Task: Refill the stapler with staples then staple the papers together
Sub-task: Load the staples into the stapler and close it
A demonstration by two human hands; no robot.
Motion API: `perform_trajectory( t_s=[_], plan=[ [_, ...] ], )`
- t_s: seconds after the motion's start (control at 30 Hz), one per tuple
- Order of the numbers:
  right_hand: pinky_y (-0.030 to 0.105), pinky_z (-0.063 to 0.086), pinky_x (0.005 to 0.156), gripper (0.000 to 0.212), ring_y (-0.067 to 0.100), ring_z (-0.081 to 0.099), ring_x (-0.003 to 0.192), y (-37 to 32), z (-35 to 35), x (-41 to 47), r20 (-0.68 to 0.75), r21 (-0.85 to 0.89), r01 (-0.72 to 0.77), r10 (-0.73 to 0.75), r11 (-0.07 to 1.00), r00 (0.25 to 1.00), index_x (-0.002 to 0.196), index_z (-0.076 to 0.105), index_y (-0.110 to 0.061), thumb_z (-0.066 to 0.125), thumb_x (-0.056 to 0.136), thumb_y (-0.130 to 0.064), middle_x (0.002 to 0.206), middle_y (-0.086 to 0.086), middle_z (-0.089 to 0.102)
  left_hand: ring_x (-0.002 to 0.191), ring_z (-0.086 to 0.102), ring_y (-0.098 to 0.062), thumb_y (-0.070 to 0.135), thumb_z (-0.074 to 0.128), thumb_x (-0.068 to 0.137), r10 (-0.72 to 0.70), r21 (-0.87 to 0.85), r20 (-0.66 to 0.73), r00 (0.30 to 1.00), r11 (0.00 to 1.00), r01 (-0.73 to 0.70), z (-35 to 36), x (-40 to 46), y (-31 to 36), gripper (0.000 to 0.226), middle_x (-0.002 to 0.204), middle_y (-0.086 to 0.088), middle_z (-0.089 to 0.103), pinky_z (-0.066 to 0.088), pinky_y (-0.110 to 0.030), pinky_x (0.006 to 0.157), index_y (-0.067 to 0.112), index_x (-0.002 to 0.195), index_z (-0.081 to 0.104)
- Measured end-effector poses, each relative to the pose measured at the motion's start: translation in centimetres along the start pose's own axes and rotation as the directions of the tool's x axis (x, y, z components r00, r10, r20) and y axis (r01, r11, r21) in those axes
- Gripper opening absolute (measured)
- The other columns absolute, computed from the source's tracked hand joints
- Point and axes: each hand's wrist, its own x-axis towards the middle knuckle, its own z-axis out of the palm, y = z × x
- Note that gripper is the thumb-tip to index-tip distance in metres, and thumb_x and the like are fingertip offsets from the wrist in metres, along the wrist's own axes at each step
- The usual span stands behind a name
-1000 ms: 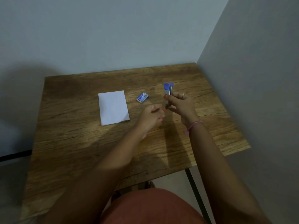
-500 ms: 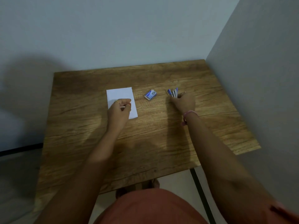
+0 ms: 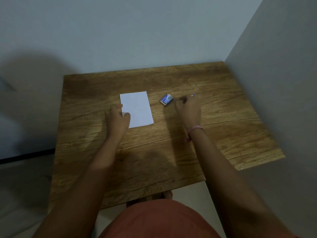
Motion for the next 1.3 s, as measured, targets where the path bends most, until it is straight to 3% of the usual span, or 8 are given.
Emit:
perform_trajectory(
  t_s=[0.07,0.17,0.5,0.57,0.73,1.03,1.2,1.3],
  plan=[
    [0.011,0.043,0.061,0.022,0.010,0.058,0.071,-1.3,1.3,-1.8,0.131,0.103,-0.013,0.000,0.995,0.991,0.093,0.070,-0.006,0.063,0.085,-0.026,0.078,0.000,0.065,0.106,0.054,-0.020,0.014,0.061,0.090,0.011,-0.010,0.049,0.999,1.000,-0.010,0.2,0.0,-0.2,0.042,0.137,-0.012,0.048,0.046,-0.018,0.064,0.013,0.131,0.050],
    [0.032,0.052,0.068,0.032,0.023,0.066,0.079,-2.7,3.8,-3.6,0.363,0.122,-0.063,0.015,0.990,0.932,0.086,0.069,0.000,0.064,0.086,-0.032,0.085,0.015,0.071,0.098,0.051,-0.014,0.013,0.062,0.089,-0.010,0.005,0.060,0.998,1.000,0.010,0.7,-0.1,-0.2,0.041,0.137,-0.011,0.047,0.037,-0.014,0.053,0.016,0.128,0.052],
    [0.033,0.052,0.082,0.018,0.023,0.062,0.099,-3.8,4.6,-3.6,0.504,0.278,-0.273,0.102,0.921,0.858,0.102,0.066,-0.010,0.062,0.090,-0.023,0.104,0.008,0.068,0.100,0.053,-0.013,0.001,0.064,0.085,-0.142,-0.330,0.107,0.984,0.929,0.170,0.4,-0.6,-0.1,0.038,0.129,-0.007,0.056,0.046,-0.020,0.059,0.016,0.119,0.058],
    [0.032,0.054,0.078,0.004,0.022,0.063,0.096,-3.7,3.8,-3.7,0.548,0.398,-0.390,0.126,0.830,0.827,0.090,0.064,-0.015,0.063,0.090,-0.019,0.098,0.006,0.068,0.096,0.056,-0.011,0.005,0.066,0.086,-0.129,-0.411,0.107,0.986,0.897,0.162,0.2,-1.0,0.0,0.031,0.123,-0.002,0.059,0.051,-0.023,0.062,0.022,0.111,0.060],
    [0.046,0.053,0.089,0.028,0.029,0.063,0.108,-3.6,0.7,-3.2,0.622,0.654,-0.580,0.091,0.486,0.778,0.117,0.058,0.002,0.061,0.090,-0.006,0.120,0.019,0.065,0.103,0.064,-0.013,0.010,0.065,0.086,-0.023,-0.616,0.084,0.996,0.784,0.070,-0.7,-1.9,1.1,0.024,0.105,0.009,0.068,0.051,-0.023,0.075,0.033,0.093,0.067],
    [0.036,0.057,0.085,0.022,0.025,0.067,0.101,-4.5,-2.3,-2.7,0.611,0.773,-0.567,-0.092,0.285,0.786,0.110,0.063,0.002,0.062,0.089,-0.003,0.111,0.017,0.069,0.114,0.061,-0.013,0.013,0.066,0.087,0.176,-0.799,0.161,0.971,0.600,0.023,2.5,-5.3,4.7,0.022,0.108,0.014,0.070,0.052,-0.036,0.094,0.032,0.094,0.075],
    [0.036,0.054,0.092,0.027,0.025,0.065,0.105,-4.6,-2.8,-3.0,0.582,0.796,-0.525,-0.140,0.303,0.801,0.115,0.061,0.006,0.061,0.089,-0.002,0.116,0.019,0.066,0.110,0.061,-0.010,0.021,0.067,0.088,0.130,-0.745,0.038,0.991,0.665,-0.059,3.5,-5.3,6.5,0.021,0.110,0.019,0.066,0.054,-0.039,0.093,0.041,0.089,0.072],
    [0.024,0.056,0.074,0.024,0.014,0.068,0.088,-4.4,-3.7,-3.0,0.576,0.771,-0.494,-0.109,0.401,0.810,0.108,0.067,-0.002,0.068,0.086,-0.012,0.097,0.006,0.073,0.107,0.063,-0.014,0.020,0.070,0.086,0.108,-0.752,0.035,0.994,0.657,-0.045,3.7,-5.2,6.8,0.019,0.110,0.016,0.066,0.057,-0.038,0.087,0.038,0.090,0.072]
  ],
)
